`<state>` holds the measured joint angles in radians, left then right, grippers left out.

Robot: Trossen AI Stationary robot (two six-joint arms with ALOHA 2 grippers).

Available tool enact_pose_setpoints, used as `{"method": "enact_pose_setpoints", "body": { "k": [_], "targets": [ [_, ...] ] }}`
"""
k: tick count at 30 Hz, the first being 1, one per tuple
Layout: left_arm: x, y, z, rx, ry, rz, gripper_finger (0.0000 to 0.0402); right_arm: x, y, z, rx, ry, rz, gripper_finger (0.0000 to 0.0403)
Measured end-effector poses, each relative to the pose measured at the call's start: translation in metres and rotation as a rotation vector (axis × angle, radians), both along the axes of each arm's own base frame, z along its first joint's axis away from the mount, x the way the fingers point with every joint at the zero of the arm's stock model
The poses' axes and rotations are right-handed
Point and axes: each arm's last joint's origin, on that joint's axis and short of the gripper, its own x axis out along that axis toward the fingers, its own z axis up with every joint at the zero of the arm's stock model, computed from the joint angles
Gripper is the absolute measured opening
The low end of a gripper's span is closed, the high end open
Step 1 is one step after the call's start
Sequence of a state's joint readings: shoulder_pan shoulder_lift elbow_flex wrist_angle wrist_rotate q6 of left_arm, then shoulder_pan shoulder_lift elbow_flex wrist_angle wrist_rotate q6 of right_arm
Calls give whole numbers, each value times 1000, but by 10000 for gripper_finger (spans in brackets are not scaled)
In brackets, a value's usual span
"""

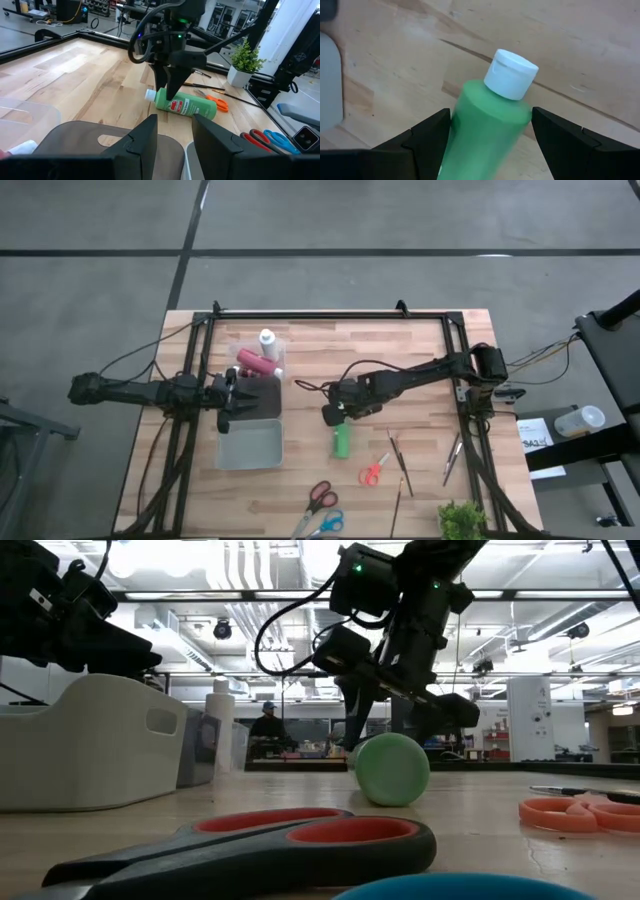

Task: Pick & Place Paint Supplies
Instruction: Put the green paint bottle into the transparent bin

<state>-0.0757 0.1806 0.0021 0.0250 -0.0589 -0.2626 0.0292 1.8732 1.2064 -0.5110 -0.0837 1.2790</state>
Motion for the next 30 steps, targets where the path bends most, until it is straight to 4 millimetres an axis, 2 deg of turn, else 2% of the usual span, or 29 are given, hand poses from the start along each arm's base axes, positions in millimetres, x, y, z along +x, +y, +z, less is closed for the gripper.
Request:
{"method": "enact_pose_setpoints", "body": {
  "k": [13, 21, 30],
  "targets": [
    [0, 0, 0, 0, 0, 0, 130, 0, 0, 0, -5, -3, 17, 273],
    [0, 0, 0, 0, 0, 0, 130, 0, -1, 0, -6, 1, 19, 224],
    [0, 0, 0, 0, 1, 0, 130, 0, -1, 1, -11, -5, 23, 217]
  ]
}}
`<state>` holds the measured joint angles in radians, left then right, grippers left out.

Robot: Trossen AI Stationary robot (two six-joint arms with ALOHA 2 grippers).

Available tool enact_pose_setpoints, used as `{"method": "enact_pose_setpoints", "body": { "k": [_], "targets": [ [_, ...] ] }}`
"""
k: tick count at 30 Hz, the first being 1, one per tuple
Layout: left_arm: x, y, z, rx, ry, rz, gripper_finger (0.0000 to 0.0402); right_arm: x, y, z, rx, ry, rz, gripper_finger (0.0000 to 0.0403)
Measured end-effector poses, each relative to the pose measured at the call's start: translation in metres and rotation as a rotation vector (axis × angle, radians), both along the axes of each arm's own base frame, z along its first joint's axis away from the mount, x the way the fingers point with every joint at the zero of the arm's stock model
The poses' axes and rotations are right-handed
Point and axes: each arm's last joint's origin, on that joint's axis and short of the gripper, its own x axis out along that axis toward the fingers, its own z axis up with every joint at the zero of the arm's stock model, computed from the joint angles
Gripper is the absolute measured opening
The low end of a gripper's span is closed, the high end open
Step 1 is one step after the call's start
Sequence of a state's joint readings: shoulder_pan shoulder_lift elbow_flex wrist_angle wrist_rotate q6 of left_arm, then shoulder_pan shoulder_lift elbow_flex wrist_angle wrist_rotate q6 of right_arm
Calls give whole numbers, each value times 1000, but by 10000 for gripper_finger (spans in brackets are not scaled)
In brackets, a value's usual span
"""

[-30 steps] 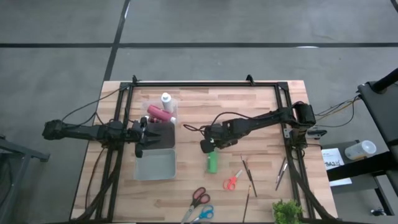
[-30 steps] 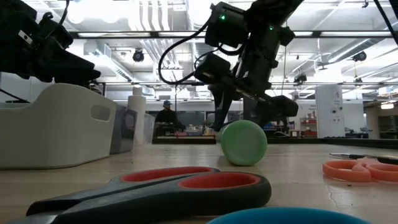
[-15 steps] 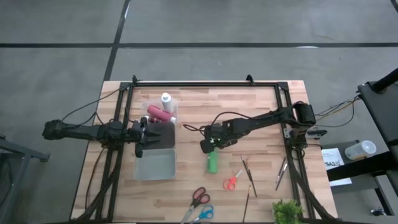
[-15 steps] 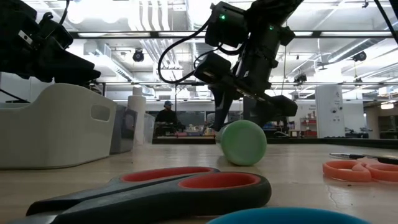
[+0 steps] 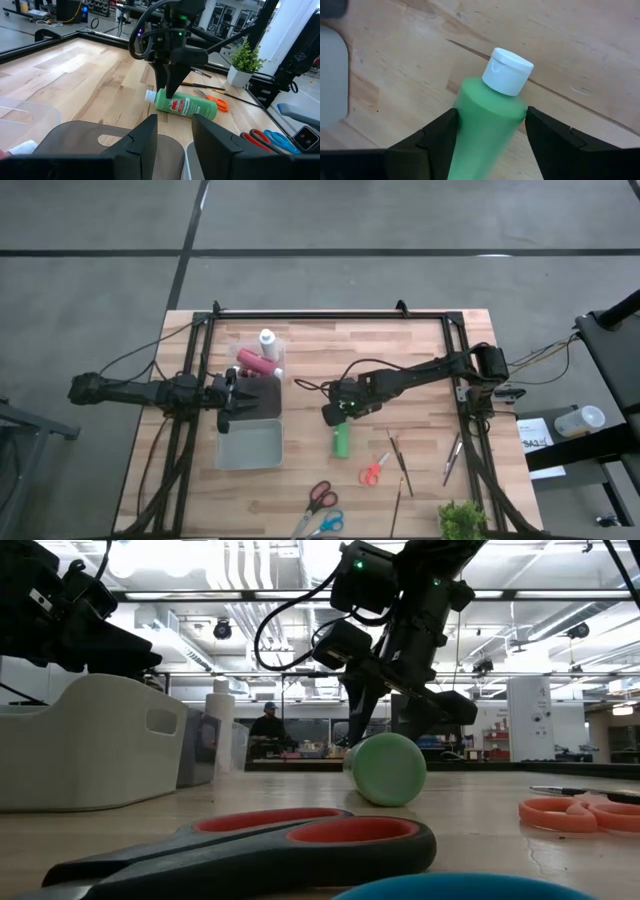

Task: Pick & Place Paint Supplies
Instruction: Put the green paint bottle into the transparent bin

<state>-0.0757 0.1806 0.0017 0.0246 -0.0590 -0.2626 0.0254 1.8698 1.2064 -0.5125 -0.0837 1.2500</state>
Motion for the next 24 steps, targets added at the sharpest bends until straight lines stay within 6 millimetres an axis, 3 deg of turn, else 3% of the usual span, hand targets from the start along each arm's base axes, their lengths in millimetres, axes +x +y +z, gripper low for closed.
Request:
{"method": "enact_pose_setpoints", "body": {
  "k": [17, 24],
  "targets": [
    [0, 0, 0, 0, 0, 0, 130, 1, 0, -4, 10, 4, -32, 220],
    [0, 0, 0, 0, 0, 0, 130, 1, 0, -7, -4, 11, -35, 282]
  ]
}}
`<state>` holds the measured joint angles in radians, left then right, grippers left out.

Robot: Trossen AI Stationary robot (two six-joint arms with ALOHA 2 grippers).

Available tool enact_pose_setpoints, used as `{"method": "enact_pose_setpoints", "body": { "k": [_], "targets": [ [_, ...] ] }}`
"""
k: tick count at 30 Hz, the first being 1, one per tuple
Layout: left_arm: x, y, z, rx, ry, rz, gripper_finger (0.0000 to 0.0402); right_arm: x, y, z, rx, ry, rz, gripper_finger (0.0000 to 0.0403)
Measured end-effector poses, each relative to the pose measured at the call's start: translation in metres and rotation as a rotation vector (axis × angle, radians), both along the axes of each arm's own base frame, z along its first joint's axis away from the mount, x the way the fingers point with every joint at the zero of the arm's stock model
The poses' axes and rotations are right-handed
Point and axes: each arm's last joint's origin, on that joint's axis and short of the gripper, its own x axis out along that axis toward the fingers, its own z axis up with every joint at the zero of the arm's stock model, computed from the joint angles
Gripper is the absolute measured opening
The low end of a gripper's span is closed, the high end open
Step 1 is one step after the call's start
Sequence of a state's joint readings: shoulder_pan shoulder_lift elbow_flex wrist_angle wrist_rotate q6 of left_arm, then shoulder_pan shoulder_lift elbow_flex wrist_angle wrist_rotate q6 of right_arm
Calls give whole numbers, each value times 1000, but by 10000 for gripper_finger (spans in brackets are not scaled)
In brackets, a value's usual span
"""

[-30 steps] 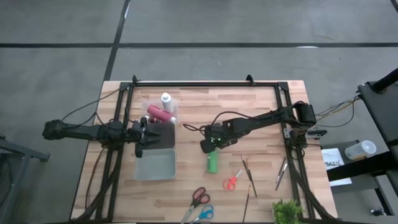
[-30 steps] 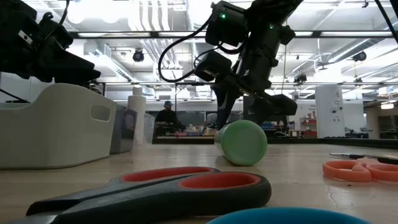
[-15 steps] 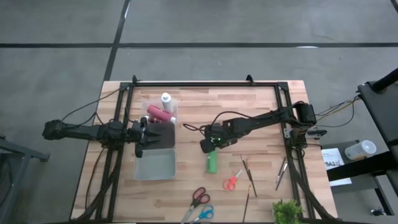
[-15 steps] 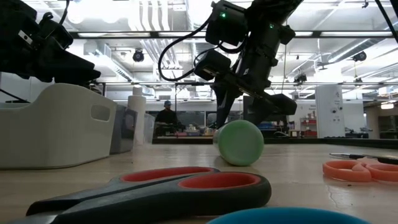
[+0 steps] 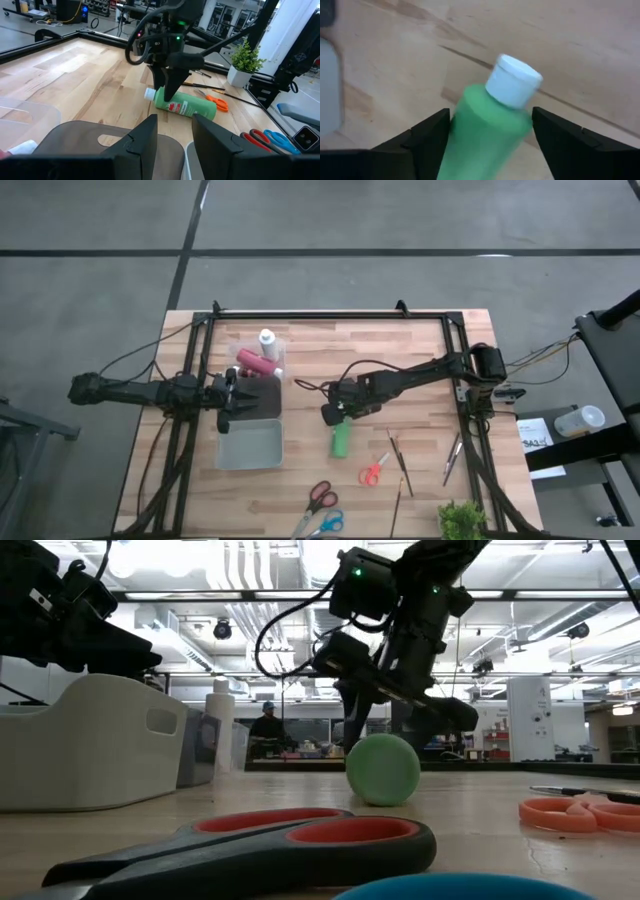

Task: Pick & Place Paint Supplies
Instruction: Put the green paint bottle into the transparent bin

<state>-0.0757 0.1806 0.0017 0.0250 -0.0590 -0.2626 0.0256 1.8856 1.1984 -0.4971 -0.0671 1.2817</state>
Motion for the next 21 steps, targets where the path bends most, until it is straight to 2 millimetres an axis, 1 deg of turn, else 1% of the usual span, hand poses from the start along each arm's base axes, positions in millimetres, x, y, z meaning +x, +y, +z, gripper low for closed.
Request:
{"method": "enact_pose_setpoints", "body": {
  "k": [3, 7, 9, 17, 21],
  "targets": [
    [0, 0, 0, 0, 0, 1, 130, 1, 0, -4, -2, 6, 3, 296],
    [0, 0, 0, 0, 0, 1, 130, 4, 1, -14, 30, 26, 17, 299],
    [0, 0, 0, 0, 0, 0, 130, 5, 0, -16, 51, 28, 24, 299],
    [0, 0, 0, 0, -1, 0, 130, 6, -2, -12, 47, 30, 39, 299],
    [0, 0, 0, 0, 0, 0, 130, 6, -2, -12, 47, 32, 38, 281]
  ]
}}
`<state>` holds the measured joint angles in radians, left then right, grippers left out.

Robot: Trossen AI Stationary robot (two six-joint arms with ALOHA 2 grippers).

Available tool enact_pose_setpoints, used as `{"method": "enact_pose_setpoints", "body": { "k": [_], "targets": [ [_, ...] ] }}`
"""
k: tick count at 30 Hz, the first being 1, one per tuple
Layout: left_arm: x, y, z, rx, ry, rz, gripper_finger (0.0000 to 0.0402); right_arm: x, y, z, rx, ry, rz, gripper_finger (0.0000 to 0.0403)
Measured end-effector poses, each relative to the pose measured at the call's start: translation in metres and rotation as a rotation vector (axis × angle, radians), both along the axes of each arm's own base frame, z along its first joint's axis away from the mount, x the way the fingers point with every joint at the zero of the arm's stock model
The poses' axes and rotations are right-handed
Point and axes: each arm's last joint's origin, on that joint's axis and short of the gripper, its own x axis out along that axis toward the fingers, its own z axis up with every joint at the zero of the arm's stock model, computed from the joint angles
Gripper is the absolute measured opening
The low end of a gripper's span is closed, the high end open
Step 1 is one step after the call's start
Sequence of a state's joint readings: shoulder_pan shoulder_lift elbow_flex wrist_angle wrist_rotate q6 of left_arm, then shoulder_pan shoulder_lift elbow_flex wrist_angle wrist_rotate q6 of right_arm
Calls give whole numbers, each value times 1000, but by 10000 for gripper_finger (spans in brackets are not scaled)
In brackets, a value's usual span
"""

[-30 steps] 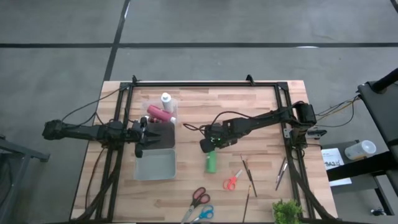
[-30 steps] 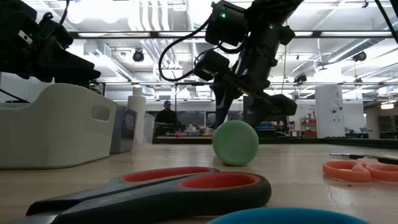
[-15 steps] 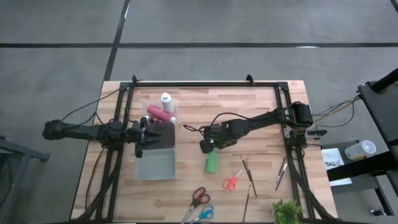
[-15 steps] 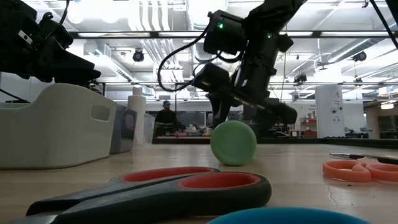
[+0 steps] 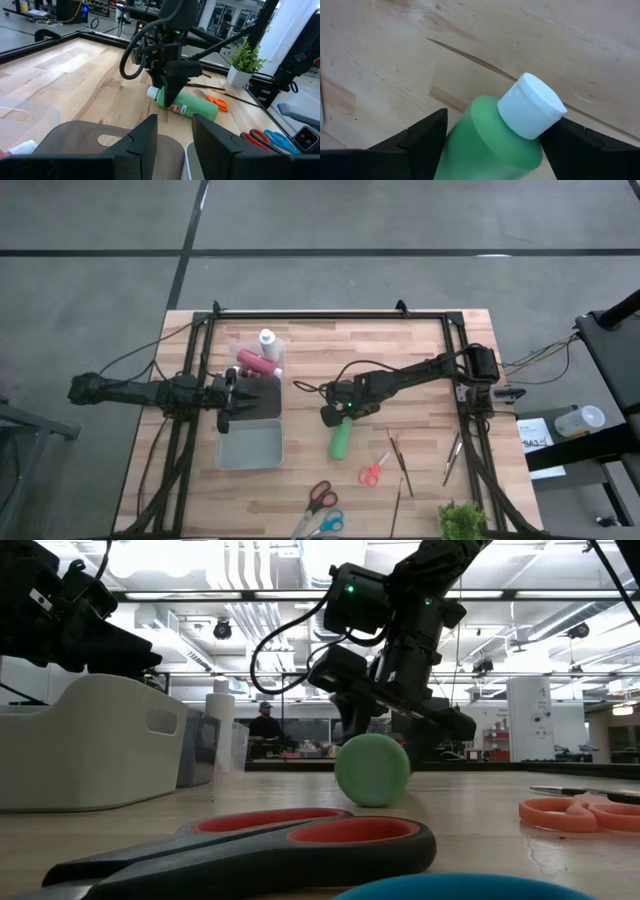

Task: Pick & Place Paint Supplies
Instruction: Put the green paint bottle into the transparent bin

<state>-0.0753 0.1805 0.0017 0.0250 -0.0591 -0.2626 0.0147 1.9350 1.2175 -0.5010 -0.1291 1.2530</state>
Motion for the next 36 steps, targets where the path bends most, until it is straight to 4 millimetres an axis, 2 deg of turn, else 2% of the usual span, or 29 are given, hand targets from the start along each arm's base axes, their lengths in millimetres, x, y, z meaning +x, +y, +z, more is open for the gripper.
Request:
{"method": "enact_pose_setpoints", "body": {
  "k": [8, 17, 22, 31, 36],
  "targets": [
    [0, 0, 0, 0, 0, 0, 130, 0, -1, 0, 2, -1, 3, 234],
    [0, 0, 0, 0, 0, 0, 130, 0, -2, 3, -12, -10, 28, 228],
    [0, 0, 0, 0, 0, 0, 130, -3, -5, 20, -99, -54, 45, 227],
    [0, 0, 0, 0, 0, 0, 130, 2, -11, 58, -379, -160, 130, 226],
    [0, 0, 0, 0, 0, 0, 130, 7, -13, 69, -503, -177, 160, 226]
  ]
}}
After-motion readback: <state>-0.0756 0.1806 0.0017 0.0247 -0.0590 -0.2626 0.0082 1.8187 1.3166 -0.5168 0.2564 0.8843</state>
